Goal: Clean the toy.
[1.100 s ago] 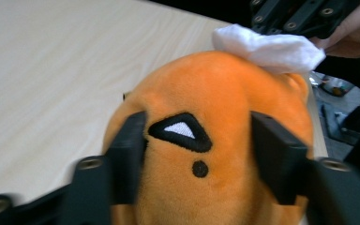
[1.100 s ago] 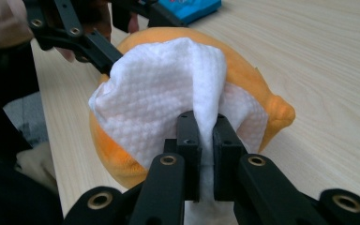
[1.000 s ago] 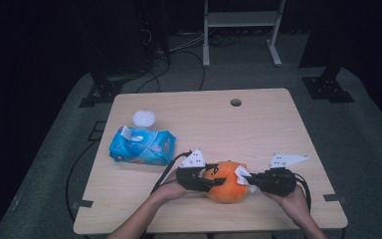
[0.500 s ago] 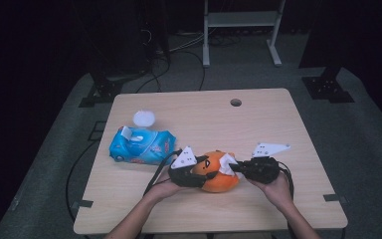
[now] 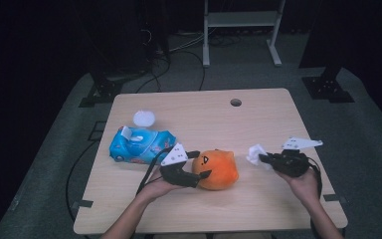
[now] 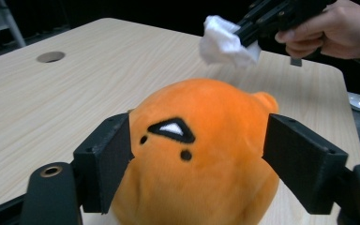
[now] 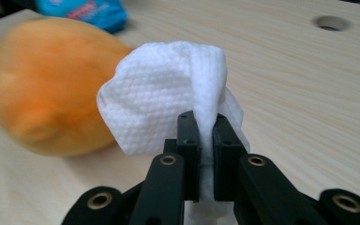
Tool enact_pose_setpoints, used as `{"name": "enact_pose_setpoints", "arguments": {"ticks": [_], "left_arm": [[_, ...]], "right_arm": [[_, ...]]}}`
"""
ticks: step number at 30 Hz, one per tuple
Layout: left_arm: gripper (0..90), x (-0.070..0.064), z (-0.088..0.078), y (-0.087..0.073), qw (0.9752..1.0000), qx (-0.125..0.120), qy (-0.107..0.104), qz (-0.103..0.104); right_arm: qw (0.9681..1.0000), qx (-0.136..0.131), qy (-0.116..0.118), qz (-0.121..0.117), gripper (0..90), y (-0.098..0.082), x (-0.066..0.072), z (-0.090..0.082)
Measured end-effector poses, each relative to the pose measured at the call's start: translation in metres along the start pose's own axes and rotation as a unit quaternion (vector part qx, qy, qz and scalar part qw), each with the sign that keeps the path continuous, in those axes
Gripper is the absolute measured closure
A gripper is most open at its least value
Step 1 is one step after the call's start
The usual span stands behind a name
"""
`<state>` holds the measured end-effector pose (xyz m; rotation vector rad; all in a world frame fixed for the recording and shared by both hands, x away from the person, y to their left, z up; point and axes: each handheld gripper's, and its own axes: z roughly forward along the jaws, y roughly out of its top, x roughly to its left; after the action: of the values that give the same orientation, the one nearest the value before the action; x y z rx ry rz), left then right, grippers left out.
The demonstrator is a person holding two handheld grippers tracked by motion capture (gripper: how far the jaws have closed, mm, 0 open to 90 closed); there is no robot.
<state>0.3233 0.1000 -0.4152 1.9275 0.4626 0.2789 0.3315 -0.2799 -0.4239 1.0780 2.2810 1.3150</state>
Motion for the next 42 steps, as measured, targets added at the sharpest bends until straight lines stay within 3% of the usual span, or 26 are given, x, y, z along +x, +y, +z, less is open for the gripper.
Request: {"name": "enact_pose_setpoints", "arguments": {"ticks": [1, 4, 5, 11, 15, 27, 42], "left_arm": [[21.3, 0.004, -0.007, -0.001, 0.9999, -0.001, 0.008, -0.007], [19.8, 0.008, -0.015, -0.004, 0.9998, -0.002, 0.017, -0.011], [19.4, 0.009, -0.018, -0.005, 0.9997, -0.002, 0.021, -0.016], [17.5, 0.019, -0.037, -0.012, 0.9986, -0.002, 0.045, -0.029], [15.9, 0.023, -0.046, -0.016, 0.9976, -0.001, 0.060, -0.033], [14.3, 0.025, -0.057, -0.026, 0.9964, 0.004, 0.074, -0.043], [13.0, 0.032, -0.074, -0.043, 0.9932, 0.015, 0.104, -0.051]], "right_arm": [[0.9998, -0.004, -0.014, 0.013, 83.6, -0.003, -0.012, -0.007], [0.9993, -0.002, -0.031, 0.019, 82.7, -0.006, -0.022, -0.013], [0.9985, 0.006, -0.048, 0.025, 70.4, -0.008, -0.033, -0.016], [0.9969, 0.013, -0.065, 0.042, 65.9, -0.015, -0.049, -0.022], [0.9977, 0.007, -0.056, 0.039, 60.7, -0.018, -0.044, -0.027], [0.9993, 0.003, -0.033, 0.019, 55.8, -0.022, -0.022, -0.033], [0.9996, 0.007, -0.024, 0.014, 51.2, -0.028, -0.011, -0.033]]}}
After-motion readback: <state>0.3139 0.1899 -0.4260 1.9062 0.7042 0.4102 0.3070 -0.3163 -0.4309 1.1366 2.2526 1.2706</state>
